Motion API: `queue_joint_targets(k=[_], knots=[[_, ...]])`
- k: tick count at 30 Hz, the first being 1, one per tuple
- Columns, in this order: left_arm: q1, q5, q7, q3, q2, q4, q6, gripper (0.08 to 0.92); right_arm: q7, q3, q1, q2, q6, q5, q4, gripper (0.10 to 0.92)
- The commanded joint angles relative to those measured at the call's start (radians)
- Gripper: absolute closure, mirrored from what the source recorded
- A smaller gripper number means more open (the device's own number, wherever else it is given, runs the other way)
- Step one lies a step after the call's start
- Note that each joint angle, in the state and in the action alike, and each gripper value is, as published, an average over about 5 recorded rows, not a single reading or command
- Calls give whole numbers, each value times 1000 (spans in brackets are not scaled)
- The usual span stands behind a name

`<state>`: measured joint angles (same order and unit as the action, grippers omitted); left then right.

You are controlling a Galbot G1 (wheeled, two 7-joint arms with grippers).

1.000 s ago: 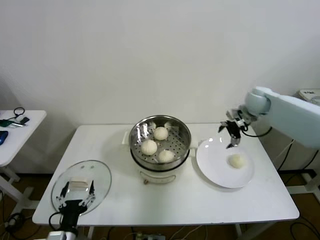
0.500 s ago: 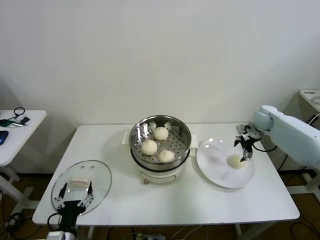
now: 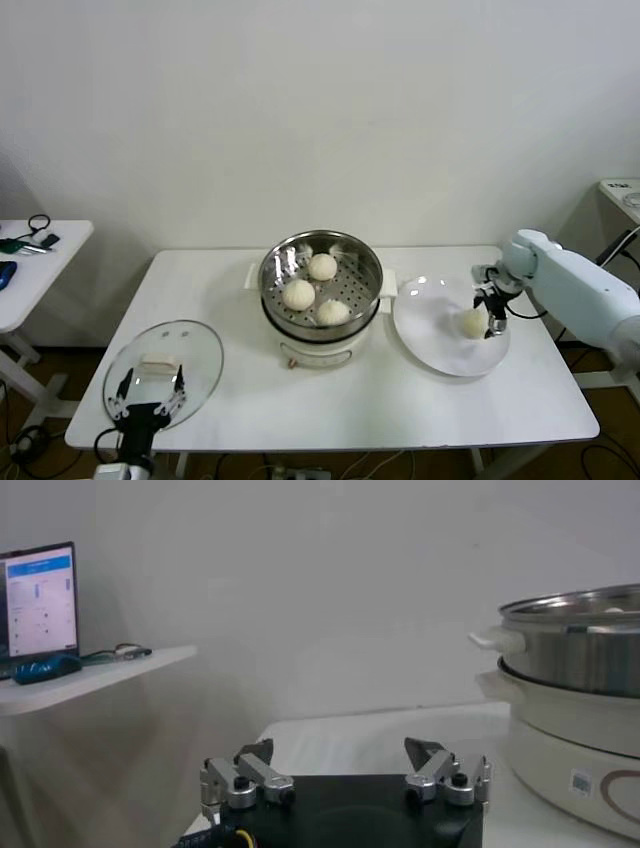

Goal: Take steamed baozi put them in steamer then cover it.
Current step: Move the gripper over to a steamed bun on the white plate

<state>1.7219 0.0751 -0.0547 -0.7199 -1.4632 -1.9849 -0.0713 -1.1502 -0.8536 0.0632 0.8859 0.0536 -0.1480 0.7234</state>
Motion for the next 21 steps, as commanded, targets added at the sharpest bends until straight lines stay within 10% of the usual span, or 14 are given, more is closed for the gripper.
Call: queue_joint_targets(k=[1, 21], knots=[[-1, 1, -1, 1, -1, 0, 1, 177, 2, 56, -28, 36, -16, -50, -79, 203], [3, -3, 0, 2, -1, -4, 0, 177, -14, 9, 5, 60, -18, 26, -95, 345]])
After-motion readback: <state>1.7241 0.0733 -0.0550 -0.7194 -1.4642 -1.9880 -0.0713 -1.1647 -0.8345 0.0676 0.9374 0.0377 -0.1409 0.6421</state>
